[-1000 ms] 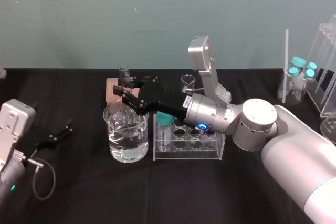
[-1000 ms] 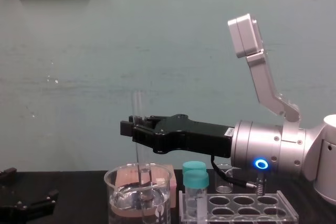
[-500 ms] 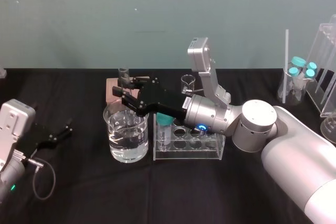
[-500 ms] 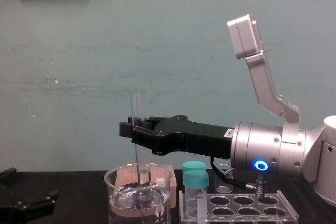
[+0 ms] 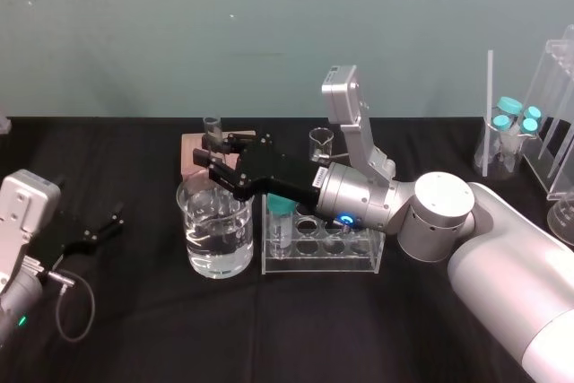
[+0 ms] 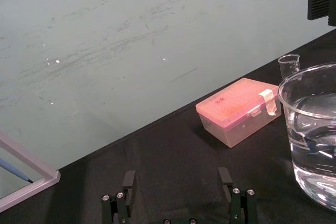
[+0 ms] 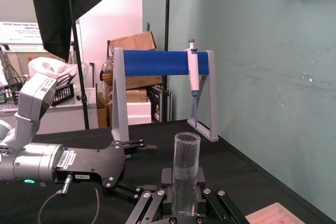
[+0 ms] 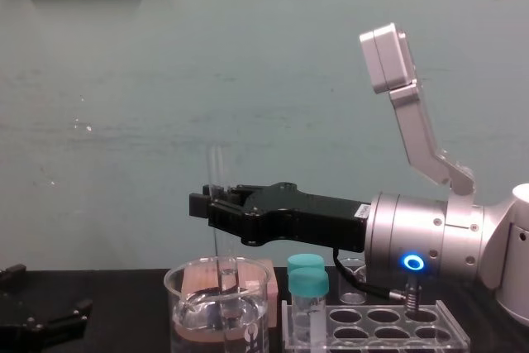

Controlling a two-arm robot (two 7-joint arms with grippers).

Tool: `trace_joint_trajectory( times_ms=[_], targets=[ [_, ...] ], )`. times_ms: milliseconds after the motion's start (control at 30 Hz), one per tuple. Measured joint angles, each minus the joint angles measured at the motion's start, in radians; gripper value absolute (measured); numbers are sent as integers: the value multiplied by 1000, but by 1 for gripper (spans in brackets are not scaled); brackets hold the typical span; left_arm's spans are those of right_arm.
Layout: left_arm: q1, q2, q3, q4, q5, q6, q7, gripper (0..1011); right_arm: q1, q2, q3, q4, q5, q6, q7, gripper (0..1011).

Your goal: Hold the test tube with one hand and immerse one end into the beaker, then return it to the test tube rack.

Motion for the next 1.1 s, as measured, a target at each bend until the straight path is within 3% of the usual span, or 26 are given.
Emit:
trace_joint_trajectory(
  times_ms=[1100],
  targets=[
    [0, 0, 0, 0, 0, 0, 0, 1000, 0, 1, -3, -1, 3, 2, 0, 242]
  ],
)
